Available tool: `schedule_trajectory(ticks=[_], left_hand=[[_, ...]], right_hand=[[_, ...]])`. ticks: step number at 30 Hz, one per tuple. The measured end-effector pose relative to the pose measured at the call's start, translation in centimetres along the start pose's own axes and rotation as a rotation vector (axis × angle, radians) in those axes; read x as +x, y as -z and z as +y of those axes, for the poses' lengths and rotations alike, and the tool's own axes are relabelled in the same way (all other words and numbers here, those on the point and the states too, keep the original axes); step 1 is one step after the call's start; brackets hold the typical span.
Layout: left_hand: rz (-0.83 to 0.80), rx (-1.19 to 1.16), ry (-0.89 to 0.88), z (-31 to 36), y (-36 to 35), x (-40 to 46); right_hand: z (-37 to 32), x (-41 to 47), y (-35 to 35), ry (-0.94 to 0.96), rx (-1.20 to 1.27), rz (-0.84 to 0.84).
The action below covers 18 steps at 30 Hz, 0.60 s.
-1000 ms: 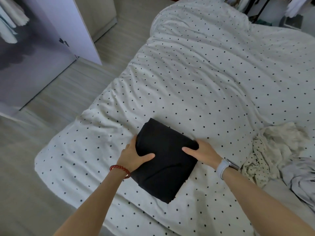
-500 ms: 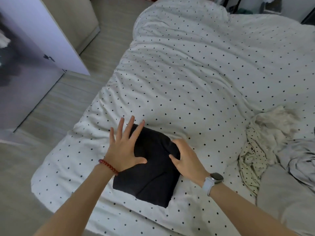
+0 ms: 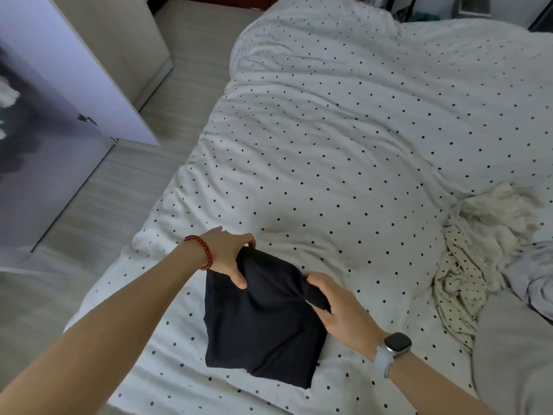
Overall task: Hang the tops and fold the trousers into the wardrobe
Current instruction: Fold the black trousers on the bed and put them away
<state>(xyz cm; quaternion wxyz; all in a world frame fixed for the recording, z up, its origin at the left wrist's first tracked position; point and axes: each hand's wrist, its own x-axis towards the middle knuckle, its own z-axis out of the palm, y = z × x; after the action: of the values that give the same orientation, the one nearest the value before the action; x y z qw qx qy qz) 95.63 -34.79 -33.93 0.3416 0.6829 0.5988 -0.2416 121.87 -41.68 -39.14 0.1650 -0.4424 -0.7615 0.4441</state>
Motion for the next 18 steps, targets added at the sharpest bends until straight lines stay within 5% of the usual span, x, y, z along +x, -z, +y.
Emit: schedule_trajectory(ticks=[3, 9, 12, 18], left_hand=[[0.247, -0.228, 0.022, -0.3, -2.3, -1.2], [0.523, -1.309, 0.116, -0.3, -9.3, -4.1], [0.480, -1.420, 0.074, 0.7, -11.0, -4.5], [0.468, -1.286, 0.093, 0.6, -12.1, -4.0]], right_hand=[[-0.8, -0.8, -0.5, -0.144, 0.084, 0.107], [-2.5, -1.9, -2.4, -0.359, 0.415, 0.243], [-2.2, -2.4, -3.3, -0.456, 0.462, 0.243], [-1.4, -3.0, -4.0, -0.418, 0.241, 0.138]])
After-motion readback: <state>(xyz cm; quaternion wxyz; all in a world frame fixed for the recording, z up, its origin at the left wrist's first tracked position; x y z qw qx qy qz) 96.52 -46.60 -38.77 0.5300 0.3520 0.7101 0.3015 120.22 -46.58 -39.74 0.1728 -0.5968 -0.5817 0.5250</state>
